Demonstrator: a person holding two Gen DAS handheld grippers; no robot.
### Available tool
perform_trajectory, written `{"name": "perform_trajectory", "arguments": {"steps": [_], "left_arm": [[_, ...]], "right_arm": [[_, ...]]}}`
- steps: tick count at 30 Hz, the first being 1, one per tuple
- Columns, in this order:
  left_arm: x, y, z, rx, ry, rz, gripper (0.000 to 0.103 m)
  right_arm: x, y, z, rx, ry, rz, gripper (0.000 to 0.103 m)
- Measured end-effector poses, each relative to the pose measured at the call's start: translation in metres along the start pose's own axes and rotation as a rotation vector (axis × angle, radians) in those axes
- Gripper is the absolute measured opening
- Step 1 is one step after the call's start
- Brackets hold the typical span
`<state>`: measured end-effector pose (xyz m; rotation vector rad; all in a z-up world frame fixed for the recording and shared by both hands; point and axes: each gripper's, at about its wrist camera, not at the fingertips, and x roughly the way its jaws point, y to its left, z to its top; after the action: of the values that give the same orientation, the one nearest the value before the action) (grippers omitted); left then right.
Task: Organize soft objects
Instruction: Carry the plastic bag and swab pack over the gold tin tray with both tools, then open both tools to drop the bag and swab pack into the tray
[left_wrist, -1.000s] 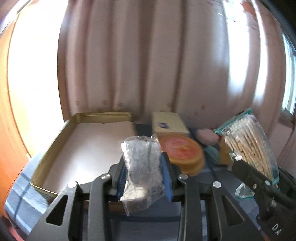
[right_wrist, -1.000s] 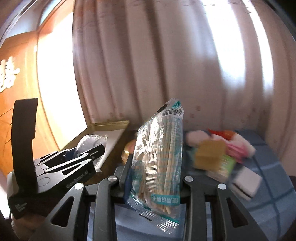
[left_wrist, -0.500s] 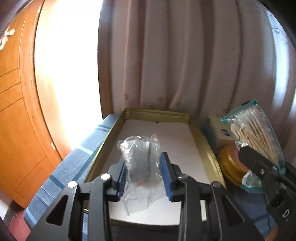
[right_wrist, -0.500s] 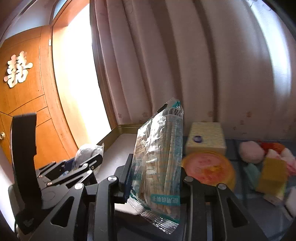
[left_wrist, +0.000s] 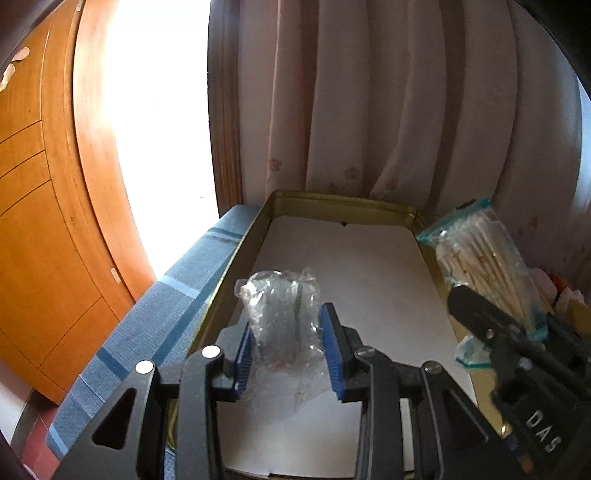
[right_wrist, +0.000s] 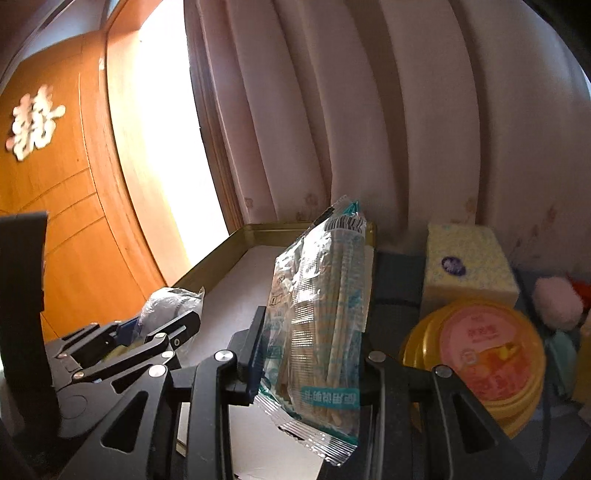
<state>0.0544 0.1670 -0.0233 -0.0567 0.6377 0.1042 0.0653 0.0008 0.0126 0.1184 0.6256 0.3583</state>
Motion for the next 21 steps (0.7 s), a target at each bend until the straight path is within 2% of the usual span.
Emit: {"name": "perform_trajectory", "arguments": {"steps": [7, 9, 10, 12, 16, 19, 21], "left_arm": [[0.006, 0.001, 0.003, -0.025, 0.015, 0.011, 0.034], [0.005, 0.002, 0.003, -0.032, 0.018, 0.025, 0.040], [0.005, 0.003, 0.003, -0.038, 0.016, 0.031, 0.039], [0.003, 0.009, 0.002, -0.068, 0.010, 0.051, 0.053], [0.000, 0.014, 0.001, -0.095, 0.002, 0.015, 0.060], [-0.003, 0.009, -0.001, -0.089, -0.008, 0.003, 0.077], [-0.010, 0.003, -0.002, -0.072, -0.038, 0.017, 0.092]], "right_arm": [[0.008, -0.005, -0.001, 0.019, 0.017, 0.046, 0.036], [0.007, 0.003, -0.001, -0.004, 0.030, 0.065, 0.037], [0.008, 0.004, -0.001, -0.014, 0.037, 0.070, 0.042], [0.010, 0.008, -0.001, -0.032, 0.044, 0.064, 0.048], [0.003, 0.004, -0.001, -0.021, 0.003, 0.070, 0.057], [-0.014, 0.004, -0.001, -0.036, -0.091, 0.013, 0.061], [-0.030, 0.007, -0.001, -0.062, -0.186, -0.054, 0.071]]}}
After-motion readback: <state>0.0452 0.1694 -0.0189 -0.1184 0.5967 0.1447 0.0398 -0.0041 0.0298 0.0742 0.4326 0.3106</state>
